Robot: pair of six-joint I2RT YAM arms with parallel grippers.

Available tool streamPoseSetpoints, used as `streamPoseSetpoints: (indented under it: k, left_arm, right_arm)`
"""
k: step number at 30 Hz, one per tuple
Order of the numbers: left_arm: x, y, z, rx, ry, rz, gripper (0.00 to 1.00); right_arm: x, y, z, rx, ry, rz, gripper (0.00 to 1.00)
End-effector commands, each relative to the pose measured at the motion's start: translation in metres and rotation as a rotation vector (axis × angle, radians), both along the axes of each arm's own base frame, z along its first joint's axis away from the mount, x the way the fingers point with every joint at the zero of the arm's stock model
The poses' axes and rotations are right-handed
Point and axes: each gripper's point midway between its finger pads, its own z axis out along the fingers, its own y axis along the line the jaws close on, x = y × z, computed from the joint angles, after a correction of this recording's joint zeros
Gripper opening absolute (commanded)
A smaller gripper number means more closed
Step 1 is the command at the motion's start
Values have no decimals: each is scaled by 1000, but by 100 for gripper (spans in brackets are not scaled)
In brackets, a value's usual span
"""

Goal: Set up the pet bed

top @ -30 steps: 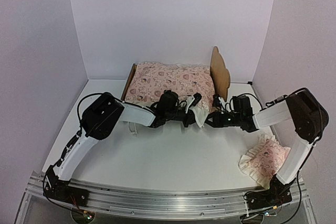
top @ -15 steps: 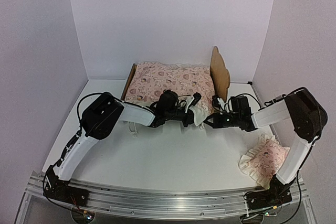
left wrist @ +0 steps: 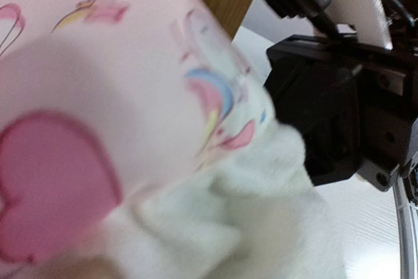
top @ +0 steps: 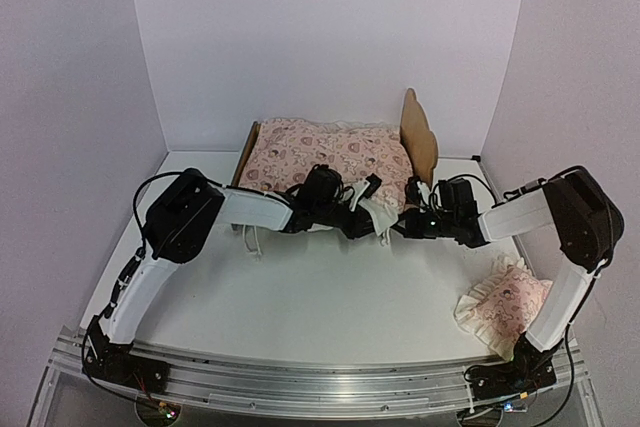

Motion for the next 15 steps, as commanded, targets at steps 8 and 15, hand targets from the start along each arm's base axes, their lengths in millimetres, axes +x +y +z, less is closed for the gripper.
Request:
streamPoseSetpoints:
  k: [8,15]
  left_arm:
    - [-15,34,-31,139,67,92,39]
    - [-17,9,-36,120,-103,75,52]
  right_arm:
    - [13,8,28,61,-40,-4,0]
    - [11,9,22,71,-24,1,0]
